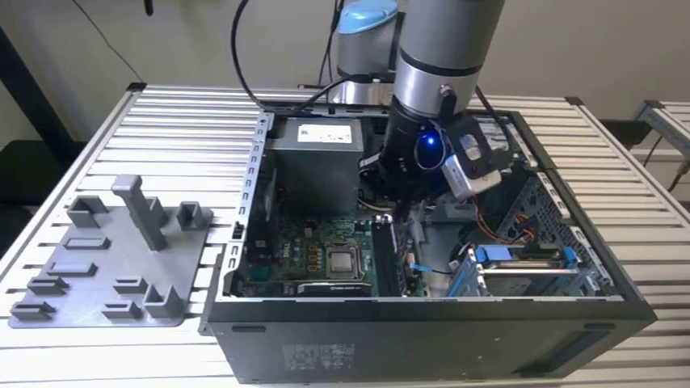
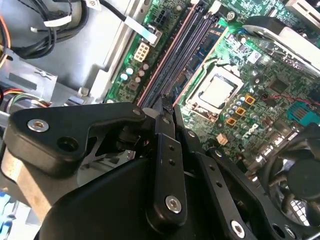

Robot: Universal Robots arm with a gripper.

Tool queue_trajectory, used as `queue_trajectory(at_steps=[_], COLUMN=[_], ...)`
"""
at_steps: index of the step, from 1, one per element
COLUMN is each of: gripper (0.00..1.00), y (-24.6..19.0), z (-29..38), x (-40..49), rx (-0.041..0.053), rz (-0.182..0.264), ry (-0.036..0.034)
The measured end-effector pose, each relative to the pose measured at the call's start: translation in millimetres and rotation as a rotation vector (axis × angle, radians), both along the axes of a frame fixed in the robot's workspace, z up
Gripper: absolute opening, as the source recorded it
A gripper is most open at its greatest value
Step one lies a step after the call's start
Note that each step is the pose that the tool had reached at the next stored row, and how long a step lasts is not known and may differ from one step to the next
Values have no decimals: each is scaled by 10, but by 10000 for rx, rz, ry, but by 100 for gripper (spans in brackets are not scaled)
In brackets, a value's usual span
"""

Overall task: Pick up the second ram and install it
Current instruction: 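Insert the second ram into the second slot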

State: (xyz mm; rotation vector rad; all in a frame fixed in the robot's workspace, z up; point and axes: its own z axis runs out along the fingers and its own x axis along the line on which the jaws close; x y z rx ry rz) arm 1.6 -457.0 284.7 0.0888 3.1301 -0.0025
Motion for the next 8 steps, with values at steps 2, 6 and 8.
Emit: queue_trajectory(at_steps=[2,6,8], gripper=[14,14,14], y=[0,-1,0], z=[-35,-88,-88], x=[-15,-28,-28], rx=[1,0,0], rz=[0,2,1], ry=[0,21,22])
